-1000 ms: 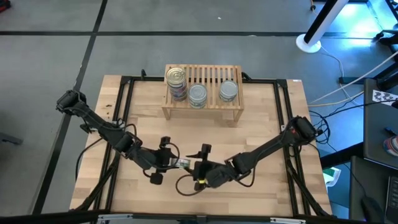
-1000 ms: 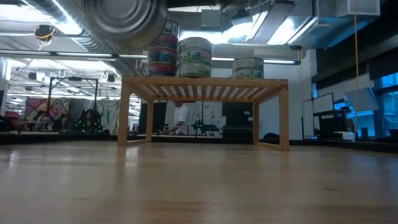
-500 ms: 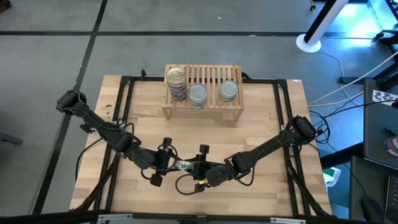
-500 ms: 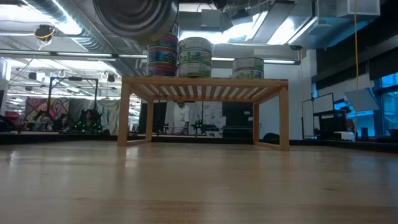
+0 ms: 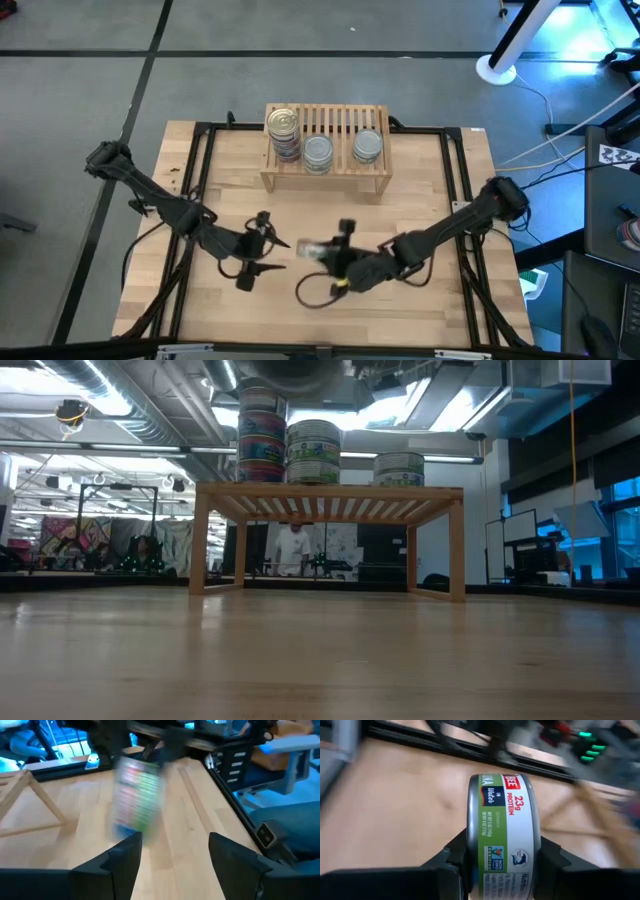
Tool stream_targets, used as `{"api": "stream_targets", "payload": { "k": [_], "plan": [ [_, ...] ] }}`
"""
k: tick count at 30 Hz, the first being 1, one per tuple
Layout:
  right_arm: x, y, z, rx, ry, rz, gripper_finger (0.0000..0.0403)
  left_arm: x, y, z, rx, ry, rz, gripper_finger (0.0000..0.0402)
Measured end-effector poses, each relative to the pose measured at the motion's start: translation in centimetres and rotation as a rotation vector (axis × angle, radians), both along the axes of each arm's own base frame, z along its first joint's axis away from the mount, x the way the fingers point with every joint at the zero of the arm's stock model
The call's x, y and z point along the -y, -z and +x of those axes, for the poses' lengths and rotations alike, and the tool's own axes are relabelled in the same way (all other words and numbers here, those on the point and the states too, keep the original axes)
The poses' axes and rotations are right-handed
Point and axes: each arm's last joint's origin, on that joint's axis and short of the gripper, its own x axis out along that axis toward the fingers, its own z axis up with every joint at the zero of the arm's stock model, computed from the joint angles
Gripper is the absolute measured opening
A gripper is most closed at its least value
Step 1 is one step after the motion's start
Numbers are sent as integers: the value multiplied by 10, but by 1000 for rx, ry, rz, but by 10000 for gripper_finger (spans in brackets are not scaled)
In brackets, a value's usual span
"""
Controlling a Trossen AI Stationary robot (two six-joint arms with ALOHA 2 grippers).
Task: Stack canned seafood by type on shelf
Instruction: Stack the green tuna can on top of the other green tuna can on the shelf
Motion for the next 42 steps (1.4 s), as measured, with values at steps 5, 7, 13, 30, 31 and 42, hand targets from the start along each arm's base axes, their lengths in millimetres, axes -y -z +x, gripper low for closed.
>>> {"api": "stream_targets", "payload": {
  "k": [5, 7, 13, 30, 31, 42],
  "plan": [
    [24, -25, -32, -64, 180, -195, 135, -19, -17, -17, 20, -45, -2, 227],
    [32, -34, -44, -69, 250, -272, 136, -26, -23, -23, 35, -64, -8, 227],
    [57, -61, -73, -66, 469, -554, 134, -42, -37, -34, 91, -107, -31, 227],
    [175, -57, -61, -432, 627, -641, 134, -63, -41, -33, 109, -170, 31, 227],
    [180, -56, -61, -446, 620, -618, 134, -64, -41, -32, 109, -173, 33, 227],
    [207, -52, -61, -491, 582, -484, 137, -68, -36, -33, 55, -182, 83, 227]
  ]
}}
